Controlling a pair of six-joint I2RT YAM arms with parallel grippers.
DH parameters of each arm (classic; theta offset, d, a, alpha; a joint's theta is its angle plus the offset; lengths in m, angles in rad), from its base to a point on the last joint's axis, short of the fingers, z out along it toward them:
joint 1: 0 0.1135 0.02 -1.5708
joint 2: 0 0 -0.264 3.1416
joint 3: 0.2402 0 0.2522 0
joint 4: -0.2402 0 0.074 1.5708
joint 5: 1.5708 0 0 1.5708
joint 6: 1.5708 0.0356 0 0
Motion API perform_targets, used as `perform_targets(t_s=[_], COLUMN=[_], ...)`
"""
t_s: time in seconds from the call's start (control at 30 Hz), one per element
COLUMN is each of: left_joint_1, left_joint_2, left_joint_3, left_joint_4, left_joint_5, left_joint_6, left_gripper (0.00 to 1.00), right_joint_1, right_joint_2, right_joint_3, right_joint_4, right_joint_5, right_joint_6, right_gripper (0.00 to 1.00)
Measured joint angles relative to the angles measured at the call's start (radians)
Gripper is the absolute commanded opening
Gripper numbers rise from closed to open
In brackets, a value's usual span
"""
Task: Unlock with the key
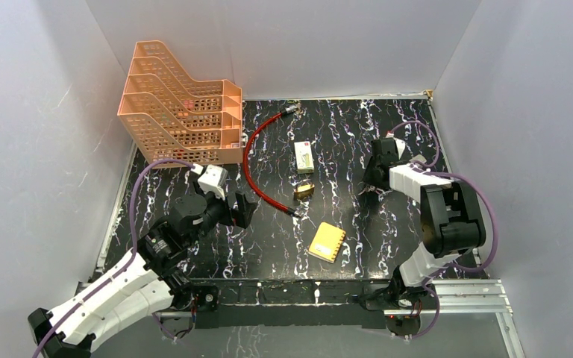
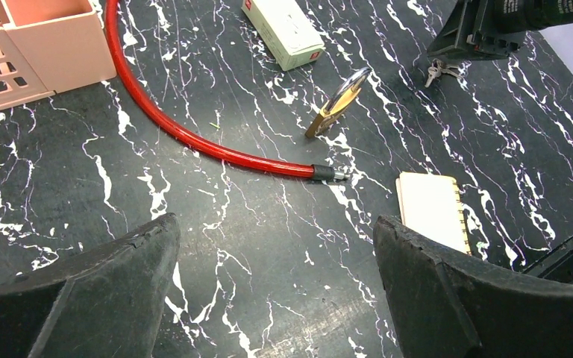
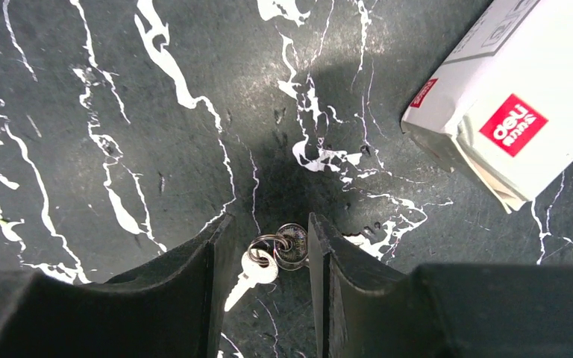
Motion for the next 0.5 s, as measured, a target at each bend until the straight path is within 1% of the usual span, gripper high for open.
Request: perform_targets(t_s=[0.13,0.33,0.43,0.5], left_joint_1=[0.000,0.000,0.000,0.000], left_joint_2=[0.004,0.007,0.010,0.011], left_joint_3=[0.000,0.000,0.000,0.000], left_joint_4=[0.002,0.002,0.002,0.002], left_joint_5=[0.003,0.006,0.007,0.009], left_joint_6=[0.000,0.000,0.000,0.000], left_gripper=[0.98,0.98,0.98,0.98], right_joint_1=[0.002,0.008,0.009,0.013], right_joint_2=[0.019,0.022,0.019,0.010], right_joint_3=[0.001,0.004,0.003,0.001], right_joint_4=[-0.018,-0.024,-0.031,-0.044], right_joint_5=[-0.003,-0.004,-0.006,-0.009], right_joint_6=[-0.001,-0.001,-0.001,0.002], right_gripper=[0.42,0.23,0.10,0.04])
